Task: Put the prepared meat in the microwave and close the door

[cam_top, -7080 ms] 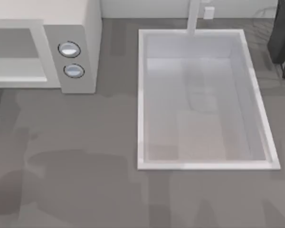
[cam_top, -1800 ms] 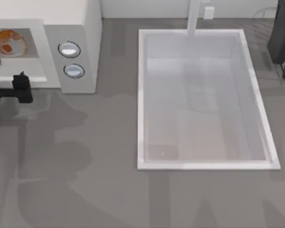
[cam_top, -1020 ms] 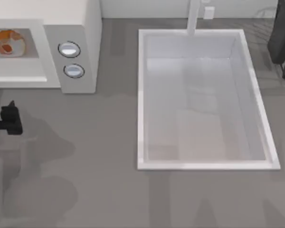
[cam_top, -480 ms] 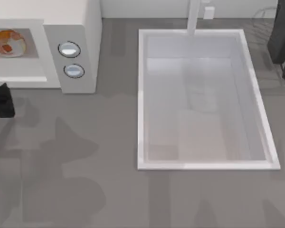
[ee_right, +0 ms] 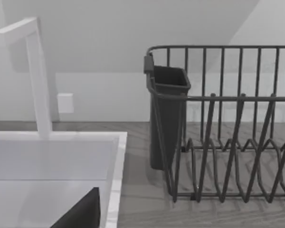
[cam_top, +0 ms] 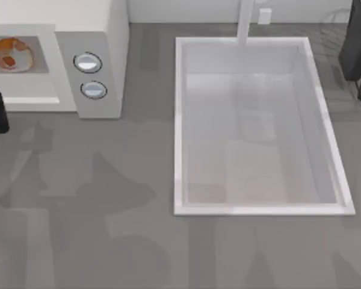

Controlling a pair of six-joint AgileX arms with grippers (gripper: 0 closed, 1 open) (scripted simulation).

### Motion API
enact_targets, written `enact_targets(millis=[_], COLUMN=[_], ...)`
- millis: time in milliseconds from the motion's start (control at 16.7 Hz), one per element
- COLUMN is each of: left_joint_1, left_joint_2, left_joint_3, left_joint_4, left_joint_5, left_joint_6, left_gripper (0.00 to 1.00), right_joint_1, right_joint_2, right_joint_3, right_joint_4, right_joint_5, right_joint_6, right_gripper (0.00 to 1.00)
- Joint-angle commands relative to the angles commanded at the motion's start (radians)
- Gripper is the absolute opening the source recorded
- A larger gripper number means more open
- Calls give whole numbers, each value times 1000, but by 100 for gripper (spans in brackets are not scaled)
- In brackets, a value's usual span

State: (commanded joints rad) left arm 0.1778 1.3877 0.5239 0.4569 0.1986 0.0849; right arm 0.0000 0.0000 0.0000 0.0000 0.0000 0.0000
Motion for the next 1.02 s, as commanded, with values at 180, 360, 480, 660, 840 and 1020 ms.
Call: enact_targets(millis=[180, 360, 480, 660, 840, 1020], left_joint_1=[0, -1, -8, -27, -59, -93], left_joint_2=[0, -10, -63, -224, -472, -769], left_joint_3=[0, -6, -23, -77, -173, -289], left_joint_4=[0, -2, -15, -62, -148, -253], left_joint_5=[0, -3, -12, -34, -65, -101], left_joint_6=[0, -1, -4, -13, -28, -46], left_gripper=[100, 100, 100, 100, 100, 100], right_joint_1=[0, 0, 0, 0, 0, 0], right_joint_2=[0, 0, 0, 0, 0, 0], right_joint_3=[0, 0, 0, 0, 0, 0], right_joint_4=[0, 0, 0, 0, 0, 0], right_joint_5=[0, 0, 0, 0, 0, 0], right_joint_6=[0, 0, 0, 0, 0, 0], right_gripper=[100, 100, 100, 100, 100, 100])
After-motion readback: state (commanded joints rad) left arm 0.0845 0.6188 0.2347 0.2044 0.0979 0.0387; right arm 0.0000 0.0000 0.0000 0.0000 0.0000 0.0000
